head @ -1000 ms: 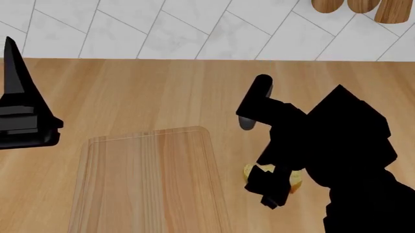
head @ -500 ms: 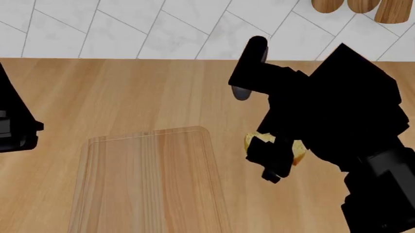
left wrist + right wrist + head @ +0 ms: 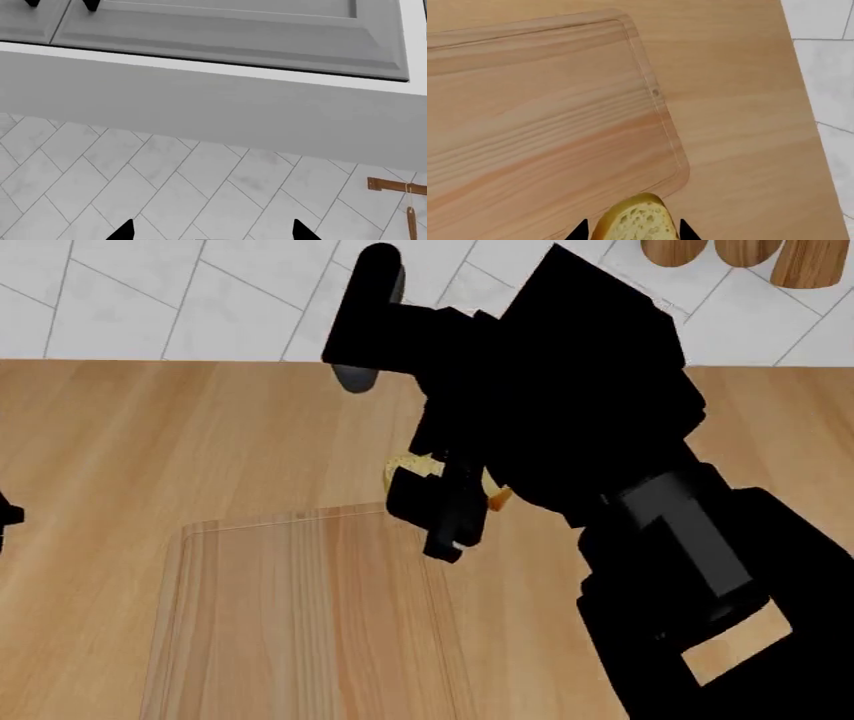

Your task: Place the bread and cheese on the cutting board.

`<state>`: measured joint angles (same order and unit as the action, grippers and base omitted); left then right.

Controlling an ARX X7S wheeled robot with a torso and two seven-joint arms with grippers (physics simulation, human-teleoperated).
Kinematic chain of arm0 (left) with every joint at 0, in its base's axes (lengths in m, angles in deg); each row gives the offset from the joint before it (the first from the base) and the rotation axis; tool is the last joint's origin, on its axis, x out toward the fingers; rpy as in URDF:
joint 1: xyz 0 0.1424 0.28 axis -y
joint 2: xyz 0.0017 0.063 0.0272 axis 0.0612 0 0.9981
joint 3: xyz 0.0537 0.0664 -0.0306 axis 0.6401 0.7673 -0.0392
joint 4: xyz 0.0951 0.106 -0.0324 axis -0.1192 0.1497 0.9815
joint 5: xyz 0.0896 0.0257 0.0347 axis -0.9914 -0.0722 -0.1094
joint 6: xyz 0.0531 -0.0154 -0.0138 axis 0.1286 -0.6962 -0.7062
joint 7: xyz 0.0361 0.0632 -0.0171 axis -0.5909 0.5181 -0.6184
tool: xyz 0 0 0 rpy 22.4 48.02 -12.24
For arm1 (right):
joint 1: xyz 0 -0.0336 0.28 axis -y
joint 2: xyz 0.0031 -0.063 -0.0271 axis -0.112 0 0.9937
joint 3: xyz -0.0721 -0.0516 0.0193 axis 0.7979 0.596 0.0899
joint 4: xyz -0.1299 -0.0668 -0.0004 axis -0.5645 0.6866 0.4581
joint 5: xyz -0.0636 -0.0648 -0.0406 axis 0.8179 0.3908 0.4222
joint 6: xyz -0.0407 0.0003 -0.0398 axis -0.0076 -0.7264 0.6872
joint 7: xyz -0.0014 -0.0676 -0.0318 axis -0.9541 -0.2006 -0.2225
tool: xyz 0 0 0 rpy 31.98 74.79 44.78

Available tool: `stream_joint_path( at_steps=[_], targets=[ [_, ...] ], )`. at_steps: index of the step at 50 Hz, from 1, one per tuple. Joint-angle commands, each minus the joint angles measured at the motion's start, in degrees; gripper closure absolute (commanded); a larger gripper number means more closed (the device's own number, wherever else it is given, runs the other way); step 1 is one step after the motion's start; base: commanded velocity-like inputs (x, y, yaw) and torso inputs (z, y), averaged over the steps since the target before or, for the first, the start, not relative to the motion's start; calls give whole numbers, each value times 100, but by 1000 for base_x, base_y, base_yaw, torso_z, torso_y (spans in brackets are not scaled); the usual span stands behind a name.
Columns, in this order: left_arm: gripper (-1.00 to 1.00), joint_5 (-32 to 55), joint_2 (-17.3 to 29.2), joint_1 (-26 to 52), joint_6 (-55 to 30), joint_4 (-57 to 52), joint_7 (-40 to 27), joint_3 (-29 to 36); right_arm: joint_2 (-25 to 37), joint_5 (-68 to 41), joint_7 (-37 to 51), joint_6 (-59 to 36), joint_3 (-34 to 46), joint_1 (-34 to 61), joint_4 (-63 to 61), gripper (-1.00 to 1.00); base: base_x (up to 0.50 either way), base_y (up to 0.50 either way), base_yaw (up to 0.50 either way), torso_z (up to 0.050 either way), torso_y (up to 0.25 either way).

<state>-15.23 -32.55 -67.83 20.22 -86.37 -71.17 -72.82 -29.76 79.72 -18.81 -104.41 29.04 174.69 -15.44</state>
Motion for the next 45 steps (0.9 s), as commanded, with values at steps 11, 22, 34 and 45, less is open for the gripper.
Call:
stream_joint_path(
  at_steps=[11, 22, 34, 45],
  targets=[
    [-100, 145, -68, -369, 279, 197, 196, -409, -681, -2373, 518, 1010, 2222, 316, 913, 100, 0, 0, 0, 0, 0],
    [-100, 237, 11, -409, 314, 232, 212, -513, -682, -2975, 783, 1148, 2704, 178, 698, 100, 0, 0, 0, 0, 0],
    [-100, 253, 41, -455, 327, 229, 186, -509, -682, -3266, 1013, 1319, 2717, -116, 660, 100, 0, 0, 0, 0, 0],
    [-100, 238, 56, -548, 398, 276, 177, -510, -682, -3227, 1067, 1360, 2724, -393, 620, 100, 0, 0, 0, 0, 0]
  ],
)
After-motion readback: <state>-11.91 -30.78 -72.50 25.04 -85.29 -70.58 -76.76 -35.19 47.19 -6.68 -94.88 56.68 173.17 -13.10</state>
